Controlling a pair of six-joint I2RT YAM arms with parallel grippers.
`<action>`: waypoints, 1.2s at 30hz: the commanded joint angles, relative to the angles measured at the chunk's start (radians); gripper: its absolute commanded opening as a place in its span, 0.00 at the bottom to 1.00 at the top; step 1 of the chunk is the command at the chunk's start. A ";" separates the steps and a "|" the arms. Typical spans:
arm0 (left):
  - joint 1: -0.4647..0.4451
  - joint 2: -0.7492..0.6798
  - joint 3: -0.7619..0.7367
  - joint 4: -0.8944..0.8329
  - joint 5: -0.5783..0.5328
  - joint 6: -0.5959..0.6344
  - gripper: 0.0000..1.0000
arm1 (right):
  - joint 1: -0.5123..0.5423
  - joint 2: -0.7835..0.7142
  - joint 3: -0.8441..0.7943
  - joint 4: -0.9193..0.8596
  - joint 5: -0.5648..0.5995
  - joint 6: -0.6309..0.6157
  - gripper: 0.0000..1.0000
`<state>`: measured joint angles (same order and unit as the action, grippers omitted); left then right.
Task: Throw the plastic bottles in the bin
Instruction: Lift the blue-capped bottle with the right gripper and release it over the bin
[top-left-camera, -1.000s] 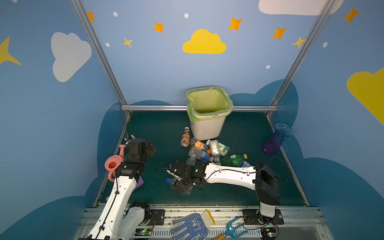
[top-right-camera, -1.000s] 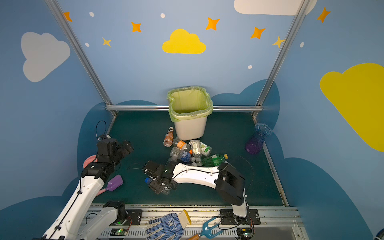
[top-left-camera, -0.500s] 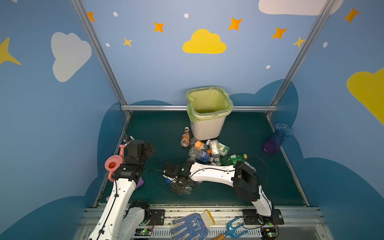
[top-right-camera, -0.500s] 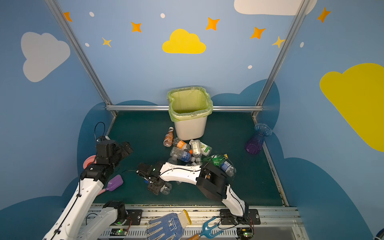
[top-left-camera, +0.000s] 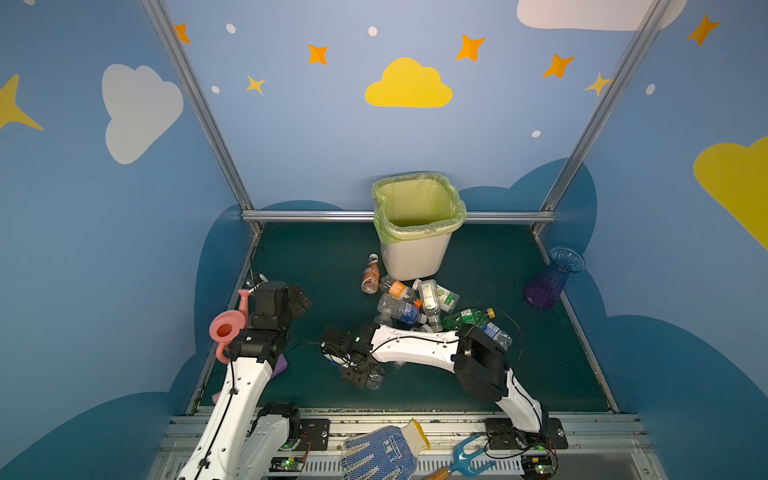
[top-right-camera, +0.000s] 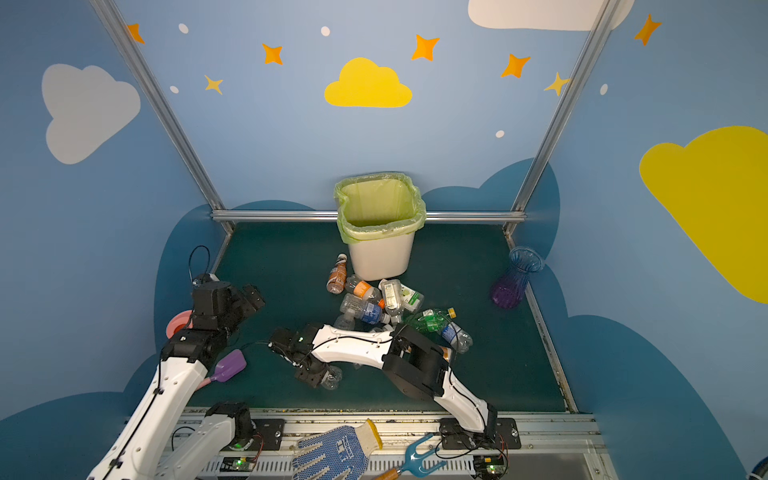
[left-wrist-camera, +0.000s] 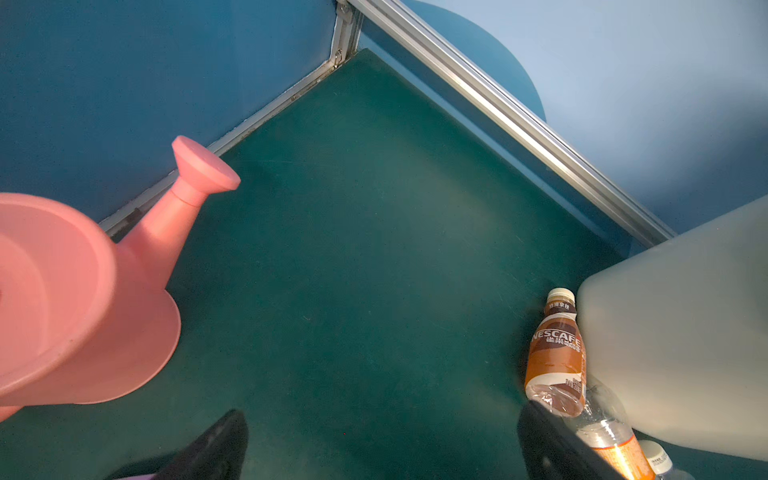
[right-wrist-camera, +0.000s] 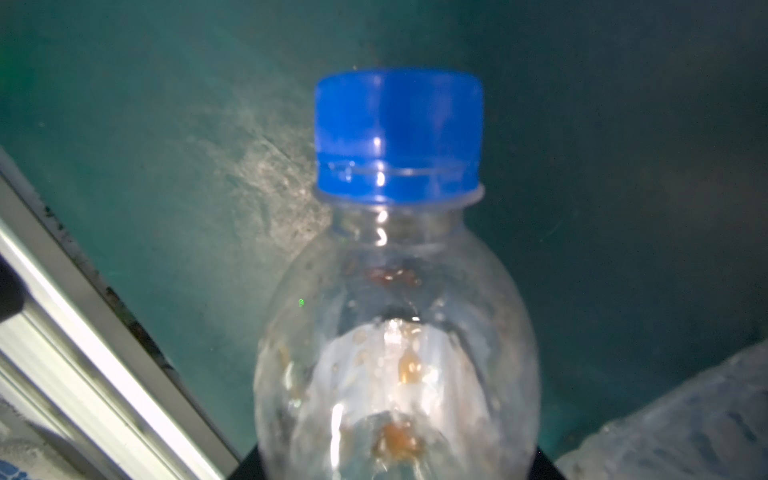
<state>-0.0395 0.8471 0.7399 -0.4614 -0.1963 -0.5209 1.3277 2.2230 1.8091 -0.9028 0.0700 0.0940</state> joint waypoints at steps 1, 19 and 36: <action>0.005 -0.009 -0.008 -0.012 -0.015 0.004 1.00 | -0.005 -0.062 0.048 -0.027 0.019 -0.017 0.40; 0.007 0.073 -0.025 0.073 0.093 -0.005 1.00 | -0.274 -0.654 0.277 0.503 0.343 -0.573 0.43; -0.024 0.131 -0.003 0.085 0.216 0.019 1.00 | -0.863 -0.027 1.189 -0.030 -0.105 -0.059 0.88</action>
<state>-0.0505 0.9688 0.7151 -0.3695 0.0113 -0.5201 0.4816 2.2593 2.8620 -0.7780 -0.0124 -0.0441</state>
